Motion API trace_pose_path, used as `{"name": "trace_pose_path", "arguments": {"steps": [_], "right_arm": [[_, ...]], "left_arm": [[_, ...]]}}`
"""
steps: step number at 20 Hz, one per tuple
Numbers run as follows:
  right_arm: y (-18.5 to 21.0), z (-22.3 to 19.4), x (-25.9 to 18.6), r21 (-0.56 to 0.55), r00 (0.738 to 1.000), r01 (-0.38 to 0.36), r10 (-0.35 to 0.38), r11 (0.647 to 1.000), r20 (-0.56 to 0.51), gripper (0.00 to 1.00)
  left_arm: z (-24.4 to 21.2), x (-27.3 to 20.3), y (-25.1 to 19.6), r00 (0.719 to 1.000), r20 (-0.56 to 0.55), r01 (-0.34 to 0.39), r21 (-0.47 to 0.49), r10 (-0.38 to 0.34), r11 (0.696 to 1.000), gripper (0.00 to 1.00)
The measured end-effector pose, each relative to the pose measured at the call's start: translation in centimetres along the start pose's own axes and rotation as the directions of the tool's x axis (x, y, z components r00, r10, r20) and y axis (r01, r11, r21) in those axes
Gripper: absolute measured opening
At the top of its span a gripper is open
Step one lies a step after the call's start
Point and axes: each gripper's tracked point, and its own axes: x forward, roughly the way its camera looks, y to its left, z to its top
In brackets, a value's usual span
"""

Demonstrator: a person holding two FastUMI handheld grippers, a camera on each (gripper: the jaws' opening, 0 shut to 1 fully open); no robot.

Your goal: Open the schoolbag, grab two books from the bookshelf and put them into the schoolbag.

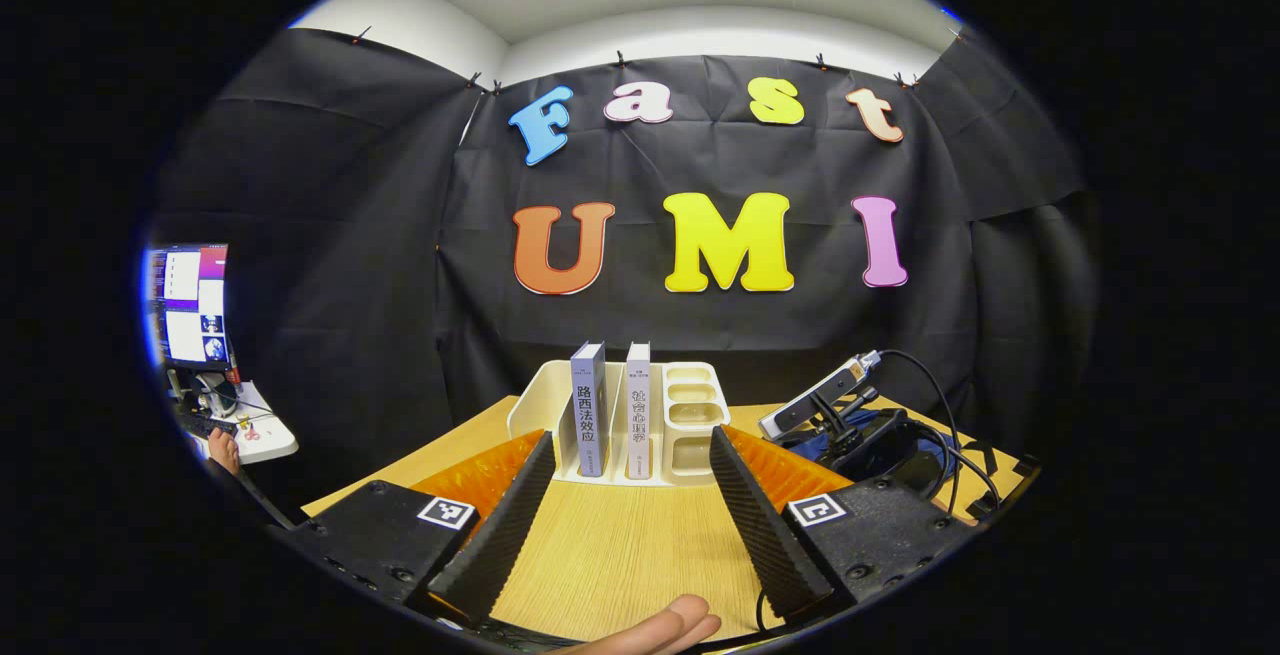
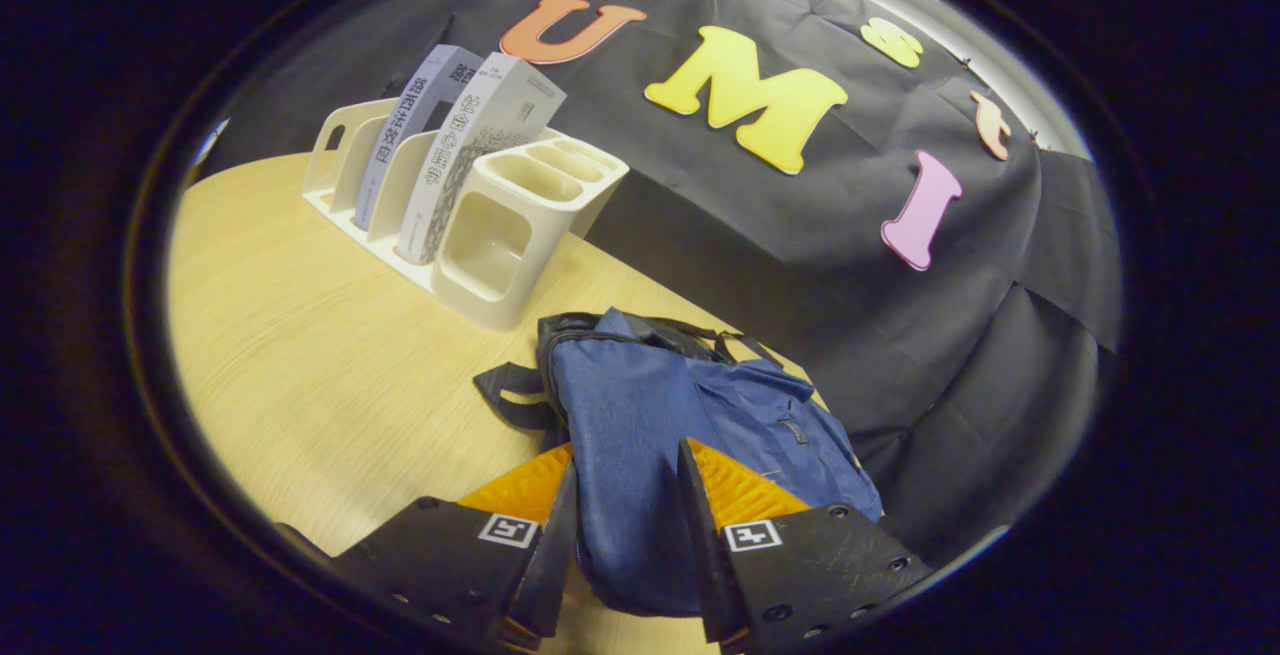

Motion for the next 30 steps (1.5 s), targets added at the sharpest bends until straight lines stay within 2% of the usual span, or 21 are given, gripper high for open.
{"name": "trace_pose_path", "arguments": {"steps": [1,2,4,6,7,8,10,12,13,15,19,21,25,30], "right_arm": [[0.2,-0.3,0.5,0.004,1.000,-0.010,0.010,1.000,-0.023,0.53],[0.8,-0.6,0.8,0.017,0.999,-0.031,0.031,0.999,-0.037,0.55],[0.7,0.0,1.0,0.039,0.998,-0.054,0.054,0.998,-0.010,0.33],[0.5,0.4,0.9,0.059,0.998,-0.068,0.067,0.996,0.022,0.25],[0.2,0.5,0.7,0.065,0.997,-0.078,0.077,0.995,0.024,0.29],[0.2,0.6,0.6,0.064,0.995,-0.098,0.096,0.993,0.029,0.15],[-1.1,0.7,0.4,0.060,0.994,-0.106,0.105,0.993,0.033,0.14],[-2.2,1.2,0.1,0.091,0.988,-0.153,0.150,0.984,0.043,0.02],[-3.2,1.8,0.1,0.121,0.987,-0.160,0.155,0.980,0.051,0.05],[-5.7,2.7,-0.2,0.158,0.983,-0.180,0.169,0.971,0.076,0.02],[-11.1,4.3,-0.5,0.241,0.974,-0.211,0.184,0.947,0.130,0.01],[-13.9,4.6,-0.3,0.246,0.974,-0.206,0.174,0.947,0.147,0.01],[-18.5,5.2,-0.1,0.270,0.972,-0.212,0.174,0.939,0.159,0.01],[-22.9,6.8,-0.1,0.299,0.962,-0.234,0.176,0.925,0.209,0.01]], "left_arm": [[-0.1,0.0,-0.1,1.000,0.000,0.002,0.002,-0.002,1.000,0.98],[-0.1,0.0,-0.2,1.000,-0.001,0.005,0.005,-0.005,1.000,0.98],[-0.3,0.0,-0.4,1.000,-0.002,0.011,0.009,-0.011,1.000,0.98],[-0.3,0.2,-0.6,1.000,-0.004,0.012,0.014,-0.012,1.000,0.98],[-0.5,0.3,-0.6,1.000,-0.008,0.009,0.016,-0.009,1.000,0.98],[-0.7,0.4,-0.7,1.000,-0.016,0.008,0.018,-0.007,1.000,0.98],[-1.2,0.7,-0.9,1.000,-0.027,0.010,0.018,-0.010,1.000,0.98],[-1.5,1.2,-0.7,0.999,-0.036,0.000,0.015,0.001,1.000,0.98],[-1.5,1.5,-0.3,0.999,-0.031,-0.020,0.008,0.020,1.000,0.98],[-1.2,2.1,0.9,0.998,-0.006,-0.061,0.005,0.061,0.998,0.98],[-3.3,3.6,1.7,0.993,-0.072,-0.093,-0.003,0.092,0.996,0.98],[-4.0,4.3,1.9,0.991,-0.090,-0.103,0.005,0.103,0.995,0.98],[-5.8,6.3,1.7,0.982,-0.159,-0.103,0.005,0.102,0.995,0.98],[-4.9,9.6,0.5,0.983,-0.182,-0.043,-0.028,0.037,0.999,0.98]]}}
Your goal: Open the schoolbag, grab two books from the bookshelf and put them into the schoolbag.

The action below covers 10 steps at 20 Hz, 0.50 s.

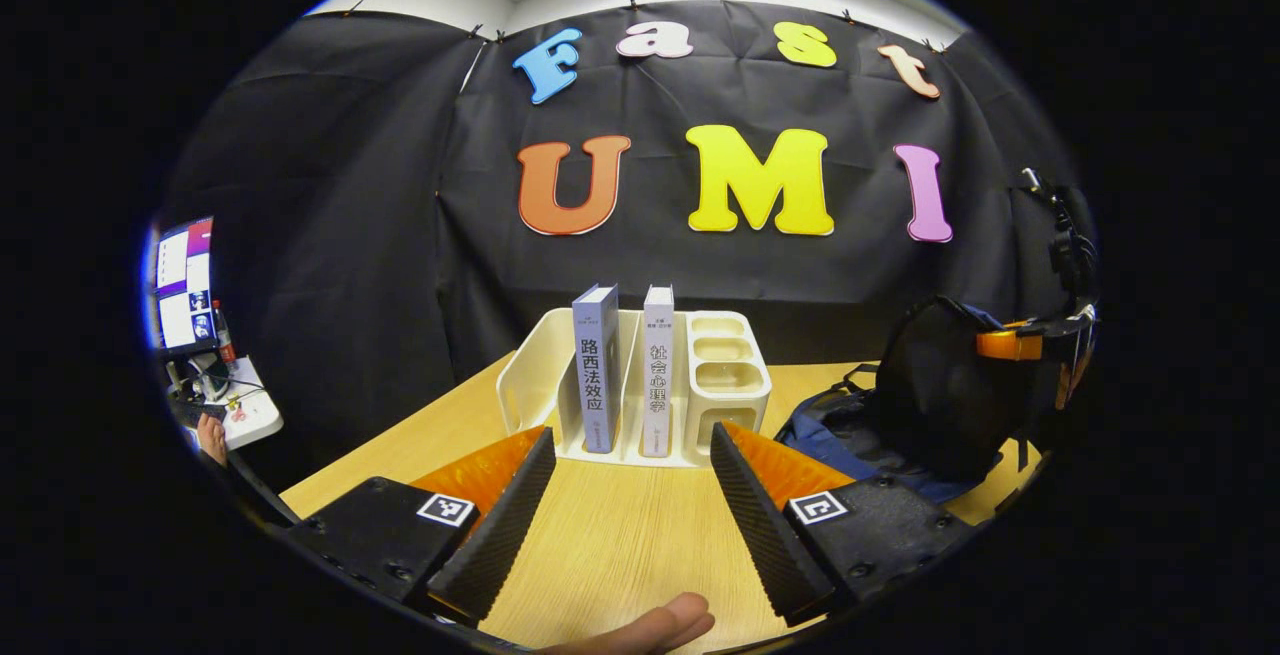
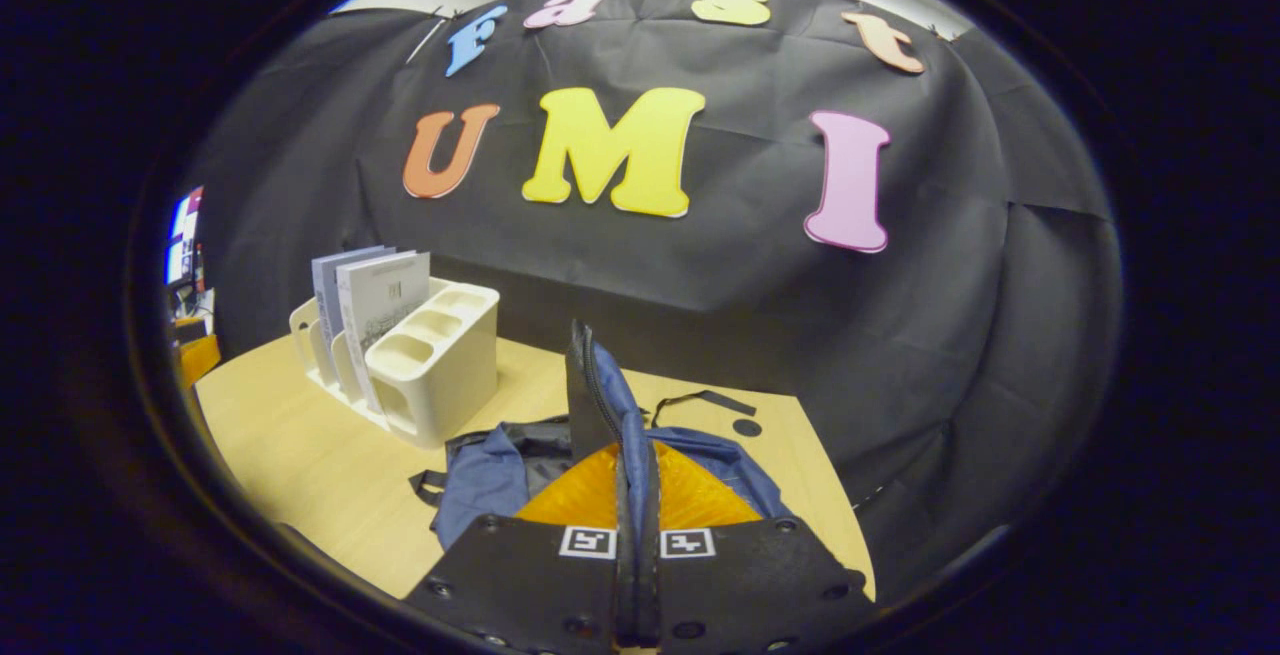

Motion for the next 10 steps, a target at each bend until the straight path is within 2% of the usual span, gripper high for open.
{"name": "trace_pose_path", "arguments": {"steps": [7,10], "right_arm": [[-3.9,3.4,0.2,0.026,0.999,-0.015,0.013,1.000,0.050,0.01],[-5.4,4.4,0.2,0.021,0.997,-0.015,0.014,1.000,0.072,0.01]], "left_arm": [[3.8,5.8,-1.4,0.999,-0.029,0.020,0.008,-0.020,1.000,0.98],[5.7,8.8,-2.1,0.998,-0.047,0.037,0.039,-0.035,0.999,0.98]]}}
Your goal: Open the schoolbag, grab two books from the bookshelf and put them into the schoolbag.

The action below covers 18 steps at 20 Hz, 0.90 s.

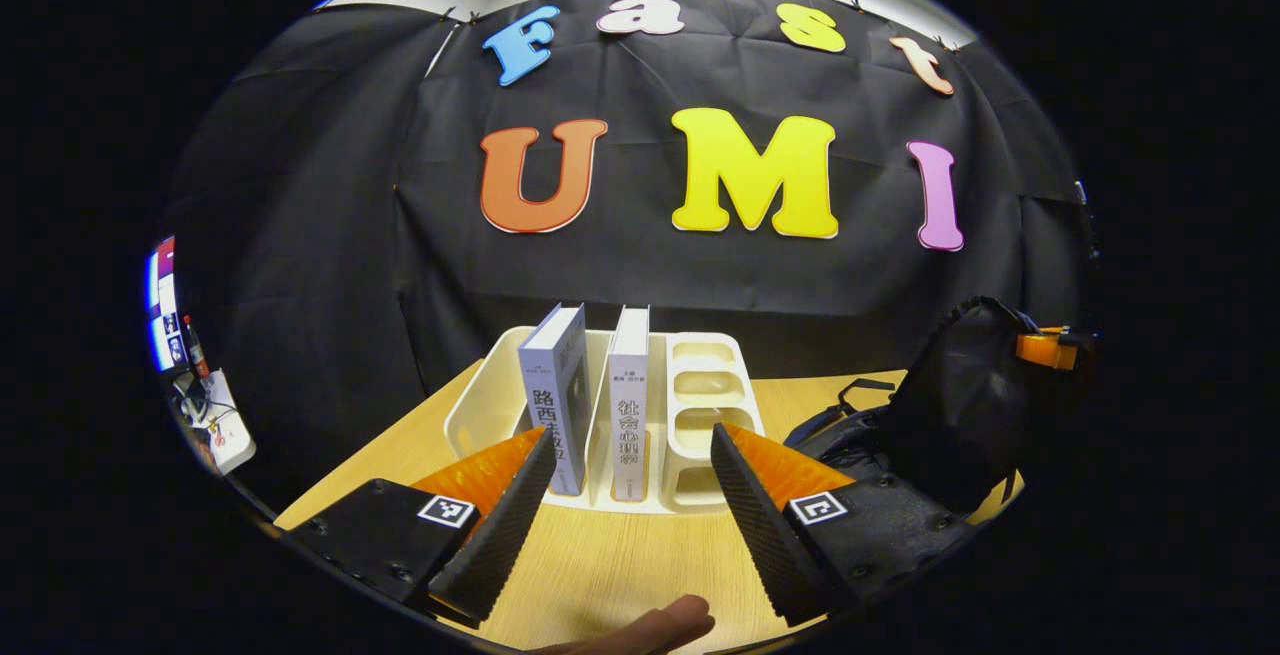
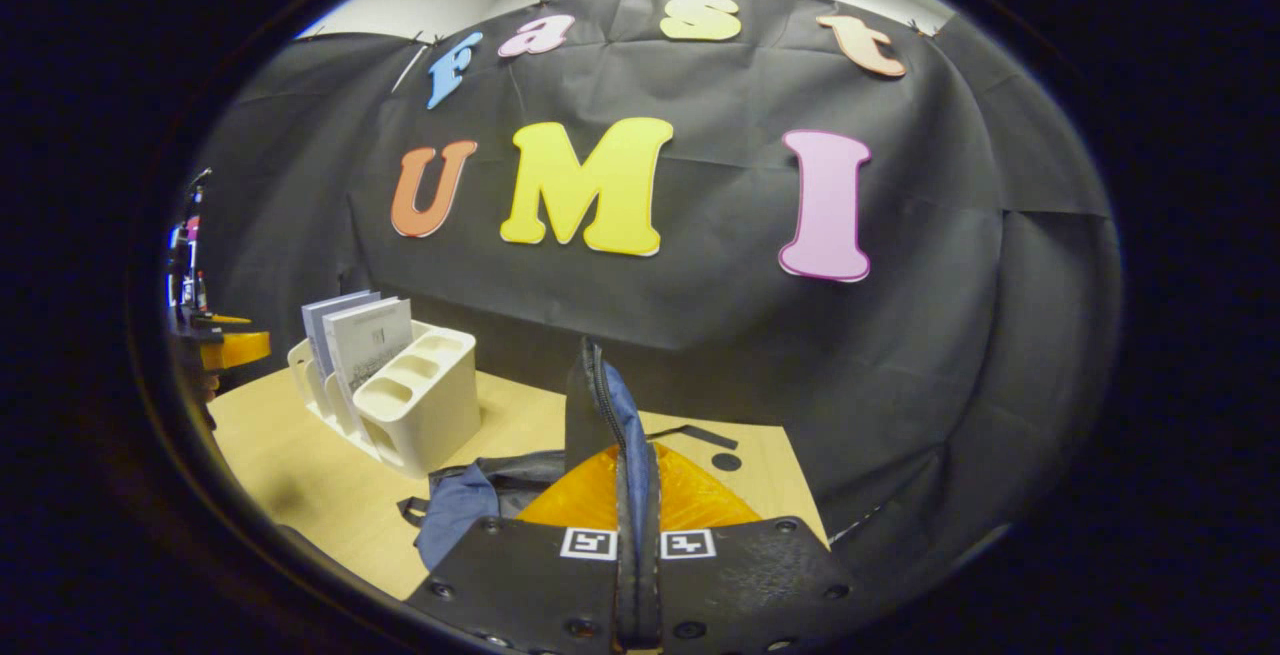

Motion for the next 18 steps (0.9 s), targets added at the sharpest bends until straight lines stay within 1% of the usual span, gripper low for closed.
{"name": "trace_pose_path", "arguments": {"steps": [1,2,4,5,6,8,11,12,14,16,17,18], "right_arm": [[-0.3,0.1,0.0,-0.006,1.000,-0.002,0.002,1.000,0.002,0.00],[-0.5,-0.1,-0.1,-0.009,1.000,-0.004,0.004,1.000,0.004,0.01],[-0.7,-0.1,-0.3,0.009,1.000,-0.008,0.008,1.000,0.021,0.01],[-0.6,-0.4,-0.3,0.010,1.000,-0.015,0.015,1.000,0.021,0.01],[-0.5,-0.8,-0.6,0.012,1.000,-0.019,0.019,1.000,0.024,0.01],[-0.5,-1.0,-0.7,0.016,0.999,-0.026,0.025,1.000,0.027,0.01],[-0.2,-1.7,-1.1,0.032,0.998,-0.045,0.044,0.998,0.037,0.01],[-0.2,-1.9,-1.2,0.036,0.998,-0.048,0.046,0.998,0.042,0.01],[-0.4,-2.1,-1.3,0.049,0.998,-0.052,0.050,0.997,0.047,0.01],[-0.8,-2.2,-1.5,0.059,0.997,-0.054,0.051,0.997,0.056,0.01],[-1.0,-2.4,-1.6,0.060,0.997,-0.055,0.052,0.997,0.056,0.01],[-1.1,-2.6,-1.6,0.061,0.997,-0.058,0.054,0.996,0.059,0.01]], "left_arm": [[0.7,1.1,-0.2,1.000,0.000,0.009,0.008,-0.009,1.000,0.98],[1.4,2.3,-0.6,1.000,-0.008,0.026,0.005,-0.026,1.000,0.98],[2.6,4.6,-1.2,0.998,-0.023,0.064,-0.035,-0.065,0.997,0.98],[3.2,5.9,-1.2,0.996,-0.051,0.069,-0.048,-0.071,0.996,1.00],[3.9,6.8,-1.1,0.996,-0.056,0.073,-0.039,-0.075,0.997,0.97],[5.4,9.3,-0.4,0.996,-0.077,0.054,-0.004,-0.054,0.999,0.97],[5.8,12.8,0.1,0.987,-0.156,0.035,0.075,-0.023,0.997,0.97],[5.3,13.9,0.0,0.983,-0.185,0.026,0.110,-0.005,0.994,0.96],[4.5,15.5,-0.1,0.972,-0.234,0.037,0.174,0.004,0.984,0.96],[3.4,16.6,-0.5,0.960,-0.280,0.048,0.222,0.017,0.974,0.96],[3.3,17.3,-0.5,0.958,-0.283,0.026,0.244,0.045,0.969,0.96],[3.0,17.7,-1.1,0.954,-0.298,0.033,0.247,0.043,0.968,0.96]]}}
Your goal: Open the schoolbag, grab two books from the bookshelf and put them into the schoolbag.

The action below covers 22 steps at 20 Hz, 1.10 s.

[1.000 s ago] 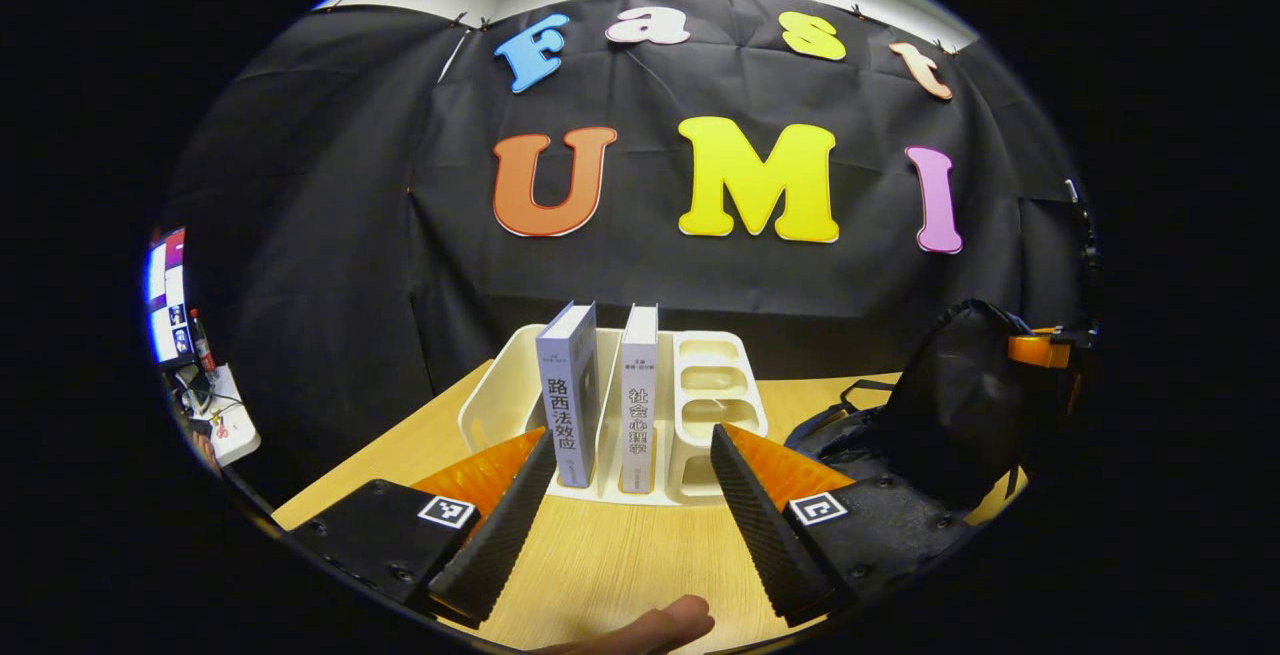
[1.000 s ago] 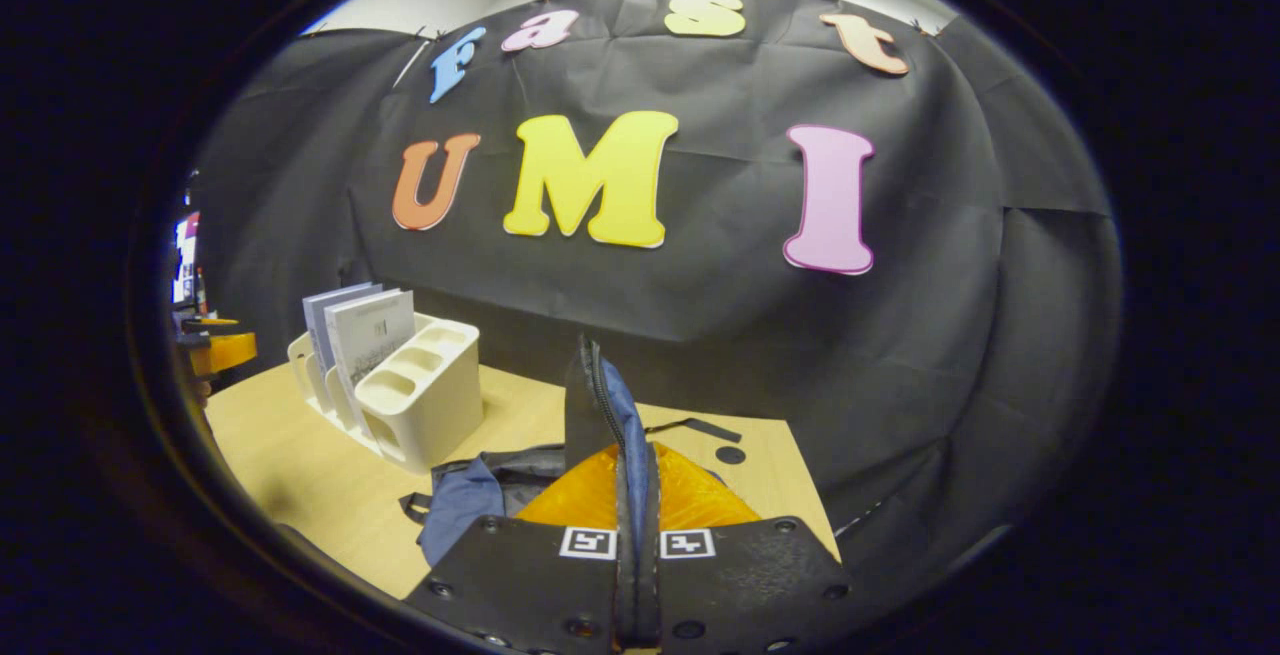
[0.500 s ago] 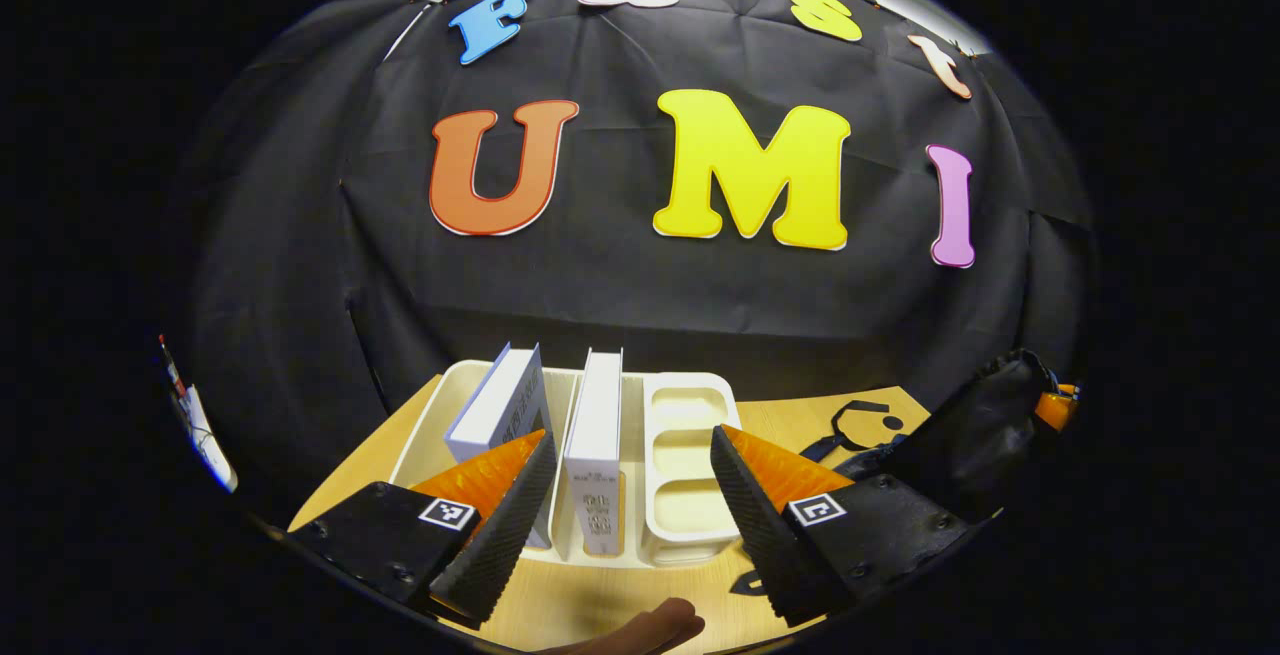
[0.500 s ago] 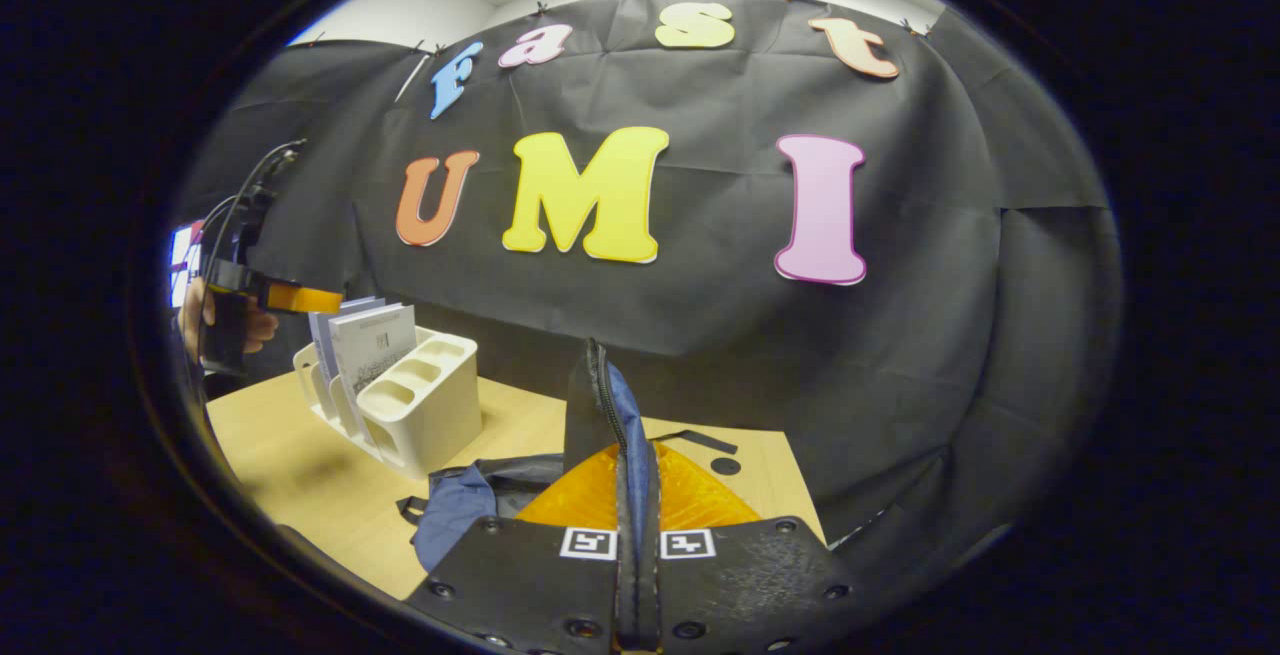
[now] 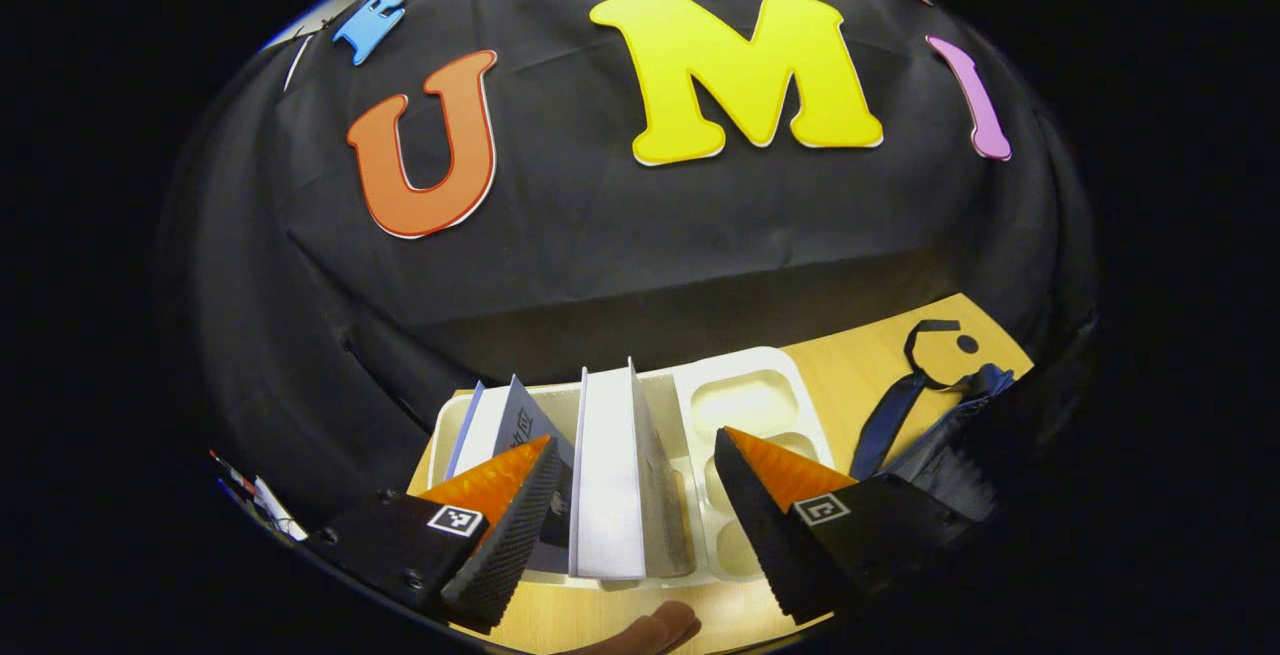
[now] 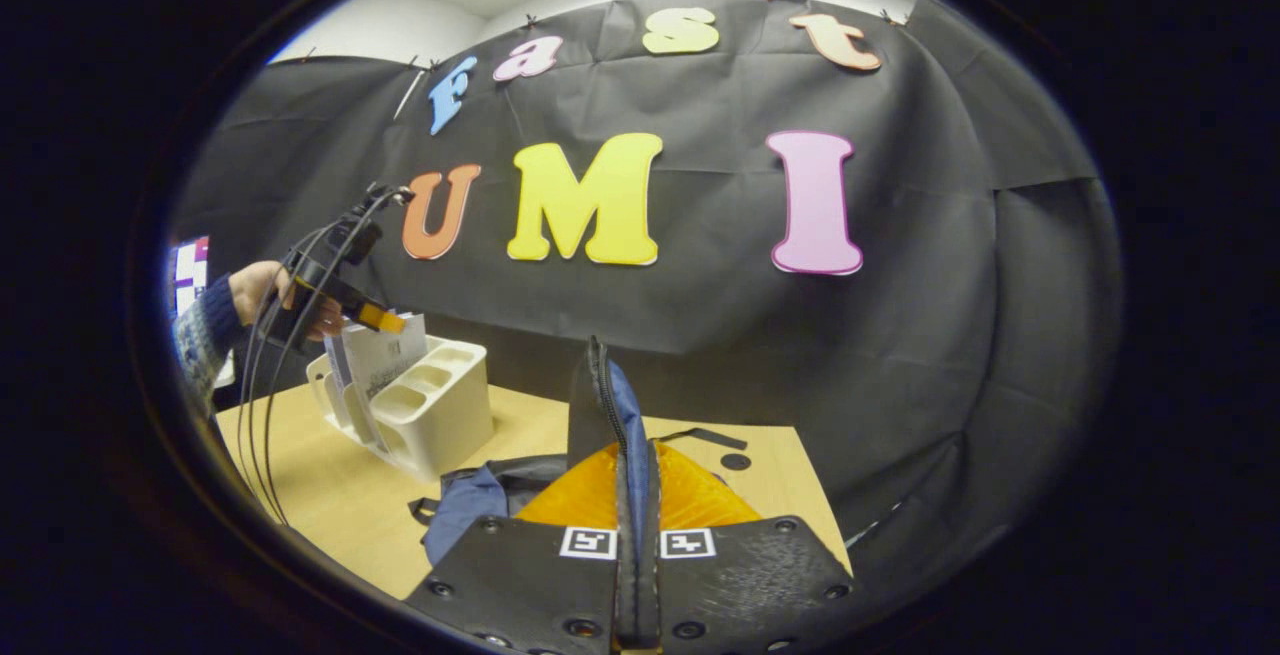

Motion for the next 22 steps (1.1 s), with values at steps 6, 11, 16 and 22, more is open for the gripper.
{"name": "trace_pose_path", "arguments": {"steps": [6,11,16,22], "right_arm": [[-0.5,-1.0,-0.3,-0.007,1.000,-0.009,0.009,1.000,-0.006,0.01],[-0.9,-1.2,0.0,0.003,1.000,-0.010,0.010,1.000,-0.012,0.00],[-0.5,-1.9,0.0,0.000,1.000,-0.013,0.013,1.000,-0.015,0.00],[-0.4,-2.1,0.1,0.010,1.000,-0.009,0.009,1.000,-0.026,0.00]], "left_arm": [[1.1,2.1,2.8,0.994,0.008,-0.105,0.065,0.105,0.992,0.95],[-1.7,3.7,1.8,0.991,-0.117,-0.060,0.079,0.069,0.995,0.89],[-4.5,4.4,0.8,0.968,-0.248,-0.023,0.036,0.031,0.999,0.69],[-4.9,2.8,-0.9,0.962,-0.270,0.039,-0.040,-0.048,0.998,0.49]]}}
